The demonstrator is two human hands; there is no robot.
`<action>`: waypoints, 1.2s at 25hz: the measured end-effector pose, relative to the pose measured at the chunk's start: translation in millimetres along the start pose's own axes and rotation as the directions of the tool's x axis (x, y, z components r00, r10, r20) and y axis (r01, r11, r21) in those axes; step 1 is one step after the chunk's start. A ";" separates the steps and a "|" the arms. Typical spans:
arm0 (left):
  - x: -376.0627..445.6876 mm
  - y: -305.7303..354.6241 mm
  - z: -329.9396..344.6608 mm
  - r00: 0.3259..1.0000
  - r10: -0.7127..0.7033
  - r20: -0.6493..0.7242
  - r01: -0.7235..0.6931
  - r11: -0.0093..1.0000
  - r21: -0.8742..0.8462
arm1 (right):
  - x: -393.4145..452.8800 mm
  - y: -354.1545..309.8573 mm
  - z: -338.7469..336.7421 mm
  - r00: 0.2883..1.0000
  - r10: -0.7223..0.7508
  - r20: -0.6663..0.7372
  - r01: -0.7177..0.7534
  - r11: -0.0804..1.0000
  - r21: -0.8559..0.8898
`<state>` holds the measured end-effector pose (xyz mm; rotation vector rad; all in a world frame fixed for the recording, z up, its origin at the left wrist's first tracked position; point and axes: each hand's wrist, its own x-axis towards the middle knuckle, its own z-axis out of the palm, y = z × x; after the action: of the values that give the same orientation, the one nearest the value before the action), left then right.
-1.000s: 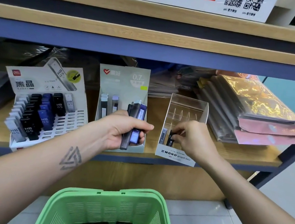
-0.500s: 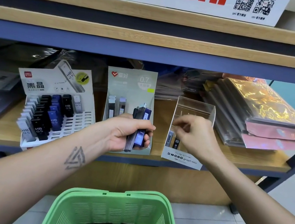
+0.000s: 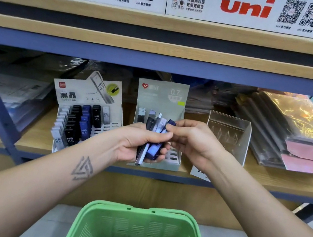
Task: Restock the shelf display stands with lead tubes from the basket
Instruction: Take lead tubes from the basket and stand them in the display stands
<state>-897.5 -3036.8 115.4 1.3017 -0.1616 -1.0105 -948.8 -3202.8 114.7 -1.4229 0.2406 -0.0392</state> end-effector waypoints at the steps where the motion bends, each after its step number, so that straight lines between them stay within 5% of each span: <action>1: -4.4 2.4 -5.0 1.000 0.001 -0.010 -0.001 1.000 -0.022 | 3.3 -0.3 4.4 1.000 -0.004 -0.008 0.005 0.999 0.051; 5: -22.5 13.5 -31.7 0.995 0.019 -0.103 -0.032 0.993 -0.118 | 14.5 -0.5 16.9 0.992 -0.116 -0.040 0.121 0.978 0.172; 9: -39.6 25.6 -66.4 0.968 0.056 -0.244 -0.096 0.983 -0.158 | 19.1 -1.7 36.8 0.983 -0.158 0.091 0.149 0.984 0.098; 14: -52.1 37.0 -94.5 0.872 0.193 -0.449 -0.215 0.977 0.001 | 24.8 0.8 75.8 0.965 -0.207 0.158 0.246 0.926 -0.285; 18: -60.9 42.3 -102.9 0.855 0.276 -0.438 -0.215 0.959 0.185 | 31.3 -0.4 109.0 0.937 -0.227 0.266 0.329 0.831 -0.448; 22: -63.8 50.2 -118.6 0.888 0.177 -0.424 -0.194 0.981 0.002 | 51.4 1.3 130.5 0.900 -0.280 0.333 0.426 0.727 -0.539; 30: -87.4 55.0 -162.2 0.846 -0.067 -0.529 -0.145 0.925 -0.350 | 91.5 9.5 157.8 0.867 -0.462 0.187 0.438 0.528 -0.727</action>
<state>-819.6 -2863.9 147.3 1.1639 0.4193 -0.5683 -830.9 -3063.3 112.5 -2.3129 -0.1360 -0.4407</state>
